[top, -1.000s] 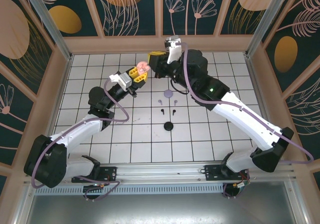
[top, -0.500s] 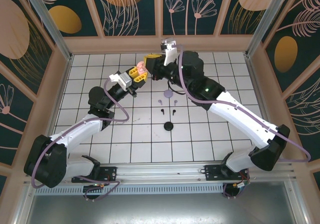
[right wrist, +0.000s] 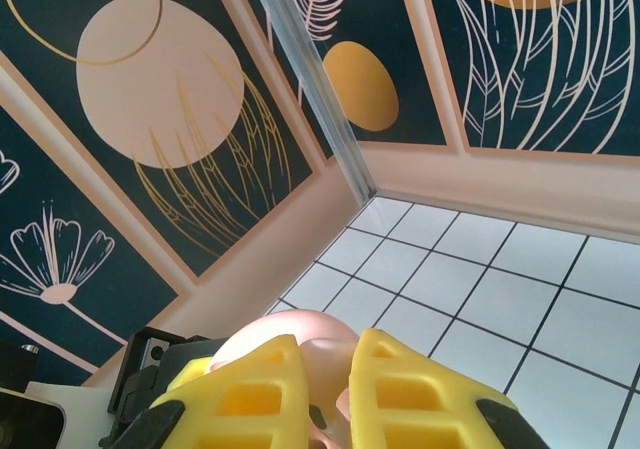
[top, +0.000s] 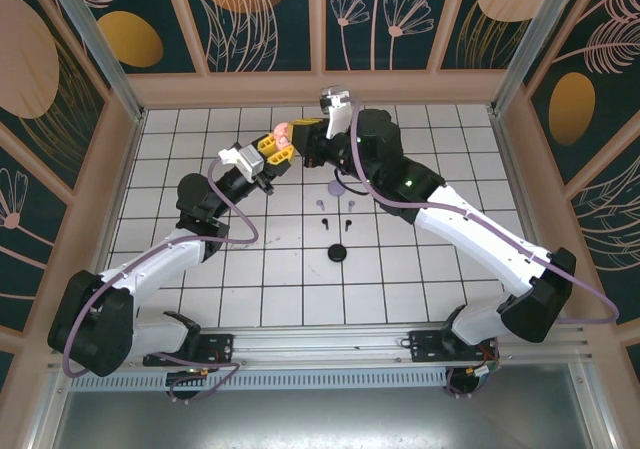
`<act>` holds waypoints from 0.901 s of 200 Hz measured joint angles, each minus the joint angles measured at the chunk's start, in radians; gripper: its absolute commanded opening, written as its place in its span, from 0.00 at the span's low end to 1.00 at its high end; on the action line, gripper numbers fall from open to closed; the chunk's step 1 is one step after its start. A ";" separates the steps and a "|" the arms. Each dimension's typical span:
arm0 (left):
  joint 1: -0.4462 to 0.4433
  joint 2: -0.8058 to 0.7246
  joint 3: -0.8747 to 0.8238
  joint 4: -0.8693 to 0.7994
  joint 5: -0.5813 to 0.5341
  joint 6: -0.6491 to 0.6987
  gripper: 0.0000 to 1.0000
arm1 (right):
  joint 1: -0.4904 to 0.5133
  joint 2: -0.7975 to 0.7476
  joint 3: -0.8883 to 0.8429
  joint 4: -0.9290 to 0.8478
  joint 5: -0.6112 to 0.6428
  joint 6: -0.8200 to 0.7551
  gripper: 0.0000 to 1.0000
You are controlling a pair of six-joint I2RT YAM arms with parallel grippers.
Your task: Insert the wireless bluetooth earbuds into the charging case
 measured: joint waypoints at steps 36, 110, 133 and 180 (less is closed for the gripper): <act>0.000 0.000 0.000 0.000 -0.003 0.000 0.00 | -0.002 0.000 -0.004 0.010 -0.014 0.011 0.13; 0.000 0.000 0.000 0.000 -0.007 0.000 0.00 | -0.002 0.001 -0.008 0.019 -0.027 0.014 0.11; 0.000 0.000 0.000 0.000 -0.007 0.000 0.00 | -0.002 0.001 -0.008 0.019 -0.031 0.013 0.11; 0.000 0.001 0.000 -0.003 -0.007 0.000 0.00 | 0.005 0.002 -0.008 0.011 -0.042 0.009 0.10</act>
